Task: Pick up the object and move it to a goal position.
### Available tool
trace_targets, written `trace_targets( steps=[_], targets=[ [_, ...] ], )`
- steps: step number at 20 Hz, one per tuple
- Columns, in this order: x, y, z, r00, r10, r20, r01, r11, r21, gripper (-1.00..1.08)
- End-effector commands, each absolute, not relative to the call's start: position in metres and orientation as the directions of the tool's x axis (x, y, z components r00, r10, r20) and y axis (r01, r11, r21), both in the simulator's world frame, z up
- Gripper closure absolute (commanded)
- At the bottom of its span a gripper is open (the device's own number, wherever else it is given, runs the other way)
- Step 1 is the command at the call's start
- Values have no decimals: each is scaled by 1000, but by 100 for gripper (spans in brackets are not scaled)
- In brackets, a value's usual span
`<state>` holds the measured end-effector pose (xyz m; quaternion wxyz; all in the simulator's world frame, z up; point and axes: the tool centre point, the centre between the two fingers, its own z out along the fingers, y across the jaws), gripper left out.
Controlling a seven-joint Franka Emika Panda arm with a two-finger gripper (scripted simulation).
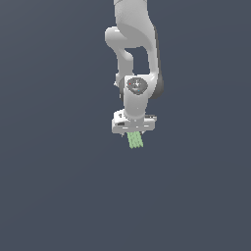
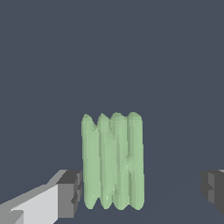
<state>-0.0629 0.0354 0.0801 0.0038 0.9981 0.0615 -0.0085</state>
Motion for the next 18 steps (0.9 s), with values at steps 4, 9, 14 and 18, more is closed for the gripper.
trace_targets(
  steps=[4, 9, 14, 18],
  targets=[
    [-75, 48, 65, 989, 148, -4, 148, -989, 2, -92],
    [-80, 52, 60, 988, 156, 0, 156, -988, 0, -92],
    [-80, 51, 58, 988, 156, -2, 156, -988, 0, -92],
    [-80, 51, 46, 988, 156, -1, 156, -988, 0, -92]
  ],
)
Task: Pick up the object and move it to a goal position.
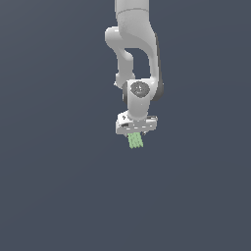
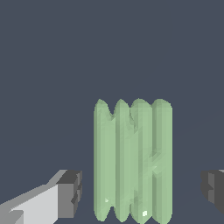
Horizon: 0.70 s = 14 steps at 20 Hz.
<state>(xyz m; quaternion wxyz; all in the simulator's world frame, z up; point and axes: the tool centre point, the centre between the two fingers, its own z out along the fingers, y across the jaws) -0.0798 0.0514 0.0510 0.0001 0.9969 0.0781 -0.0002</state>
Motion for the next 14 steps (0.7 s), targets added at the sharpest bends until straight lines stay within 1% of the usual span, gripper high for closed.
trace_targets(
  steps=[1, 7, 12, 13, 14],
  targets=[
    [-81, 51, 41, 988, 156, -1, 156, -988, 0, -92],
    [-81, 52, 16, 988, 157, 0, 157, -988, 0, -92],
    [-81, 52, 10, 988, 157, 0, 157, -988, 0, -92],
    [-81, 52, 10, 988, 157, 0, 157, -988, 0, 108],
    [-81, 52, 10, 988, 157, 0, 157, -988, 0, 108]
  ],
)
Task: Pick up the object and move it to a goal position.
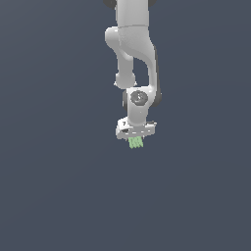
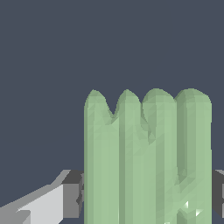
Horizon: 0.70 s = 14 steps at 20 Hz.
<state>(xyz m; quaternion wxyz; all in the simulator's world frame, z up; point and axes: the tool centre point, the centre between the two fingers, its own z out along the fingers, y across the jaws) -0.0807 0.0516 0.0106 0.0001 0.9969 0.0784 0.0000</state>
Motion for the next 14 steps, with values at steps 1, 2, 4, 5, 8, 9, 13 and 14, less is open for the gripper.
trace_targets(
  steps=[1, 2, 4, 5, 8, 9, 13, 14],
  targets=[
    [-81, 52, 10, 988, 157, 0, 157, -988, 0, 108],
    [-81, 52, 10, 988, 157, 0, 157, -988, 0, 108],
    [-81, 52, 10, 988, 157, 0, 157, -988, 0, 108],
    [-81, 52, 10, 988, 157, 0, 157, -988, 0, 108],
    [-81, 52, 10, 988, 157, 0, 157, -988, 0, 108],
    [-81, 52, 11, 988, 156, 0, 156, -988, 0, 108],
    [-78, 47, 14, 988, 156, 0, 156, -988, 0, 108],
    [-77, 45, 16, 988, 156, 0, 156, -988, 0, 108]
  ],
)
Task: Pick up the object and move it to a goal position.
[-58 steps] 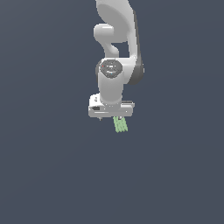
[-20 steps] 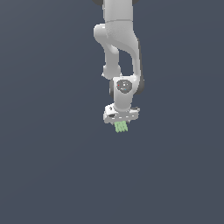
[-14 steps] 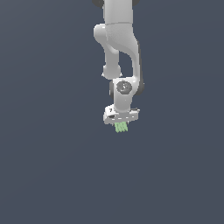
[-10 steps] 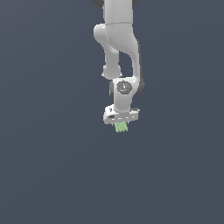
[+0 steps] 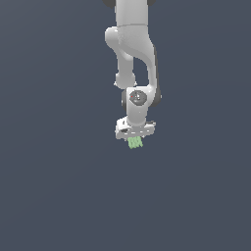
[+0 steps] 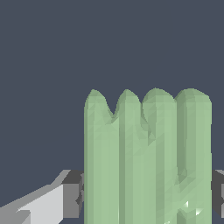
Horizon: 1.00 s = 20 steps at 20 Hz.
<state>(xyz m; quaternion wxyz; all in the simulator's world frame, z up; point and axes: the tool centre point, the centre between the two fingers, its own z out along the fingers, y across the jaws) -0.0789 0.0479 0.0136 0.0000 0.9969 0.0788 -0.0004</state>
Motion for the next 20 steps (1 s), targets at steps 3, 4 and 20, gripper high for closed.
trace_targets(
  steps=[3, 4, 20],
  targets=[
    [-71, 34, 25, 988, 156, 0, 156, -988, 0, 108],
    [-68, 29, 28, 988, 156, 0, 156, -988, 0, 108],
    [1, -89, 124, 988, 157, 0, 157, -988, -1, 108]
  ],
)
